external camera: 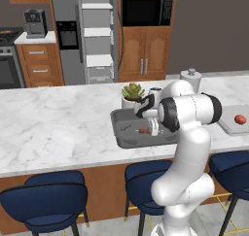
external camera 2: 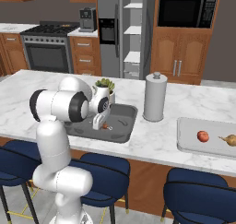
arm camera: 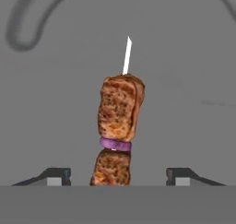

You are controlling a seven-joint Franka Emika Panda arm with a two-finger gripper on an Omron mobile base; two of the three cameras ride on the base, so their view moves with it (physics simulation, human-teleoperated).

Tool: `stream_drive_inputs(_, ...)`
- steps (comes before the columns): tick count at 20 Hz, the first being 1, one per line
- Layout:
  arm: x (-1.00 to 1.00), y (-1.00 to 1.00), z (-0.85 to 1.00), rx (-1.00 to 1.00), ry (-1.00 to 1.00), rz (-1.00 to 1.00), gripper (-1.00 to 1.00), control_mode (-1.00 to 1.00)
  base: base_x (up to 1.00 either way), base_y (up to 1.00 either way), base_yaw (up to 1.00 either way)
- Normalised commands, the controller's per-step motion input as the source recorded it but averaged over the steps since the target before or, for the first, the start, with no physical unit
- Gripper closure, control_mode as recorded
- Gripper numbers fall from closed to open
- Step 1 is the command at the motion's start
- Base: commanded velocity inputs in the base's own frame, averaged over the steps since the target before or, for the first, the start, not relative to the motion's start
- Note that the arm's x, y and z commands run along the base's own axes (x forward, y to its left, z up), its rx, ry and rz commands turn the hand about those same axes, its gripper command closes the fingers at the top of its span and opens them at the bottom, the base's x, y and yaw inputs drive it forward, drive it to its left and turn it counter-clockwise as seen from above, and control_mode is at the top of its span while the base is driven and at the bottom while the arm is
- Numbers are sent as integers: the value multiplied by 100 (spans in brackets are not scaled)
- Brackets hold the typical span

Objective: Place the cold items (onion and peach) from the fridge in one tupperware on the dining counter. Place the warm items (hot dog and kebab skewer) in the stove area in another tupperware.

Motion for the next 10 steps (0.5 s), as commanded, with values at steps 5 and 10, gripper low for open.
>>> stream_drive_inputs(5,-38,0,52,0,-6,-4,-100,-100,0,0,0)
stream_drive_inputs(10,-47,0,77,0,-5,-6,-100,-100,0,0,0)
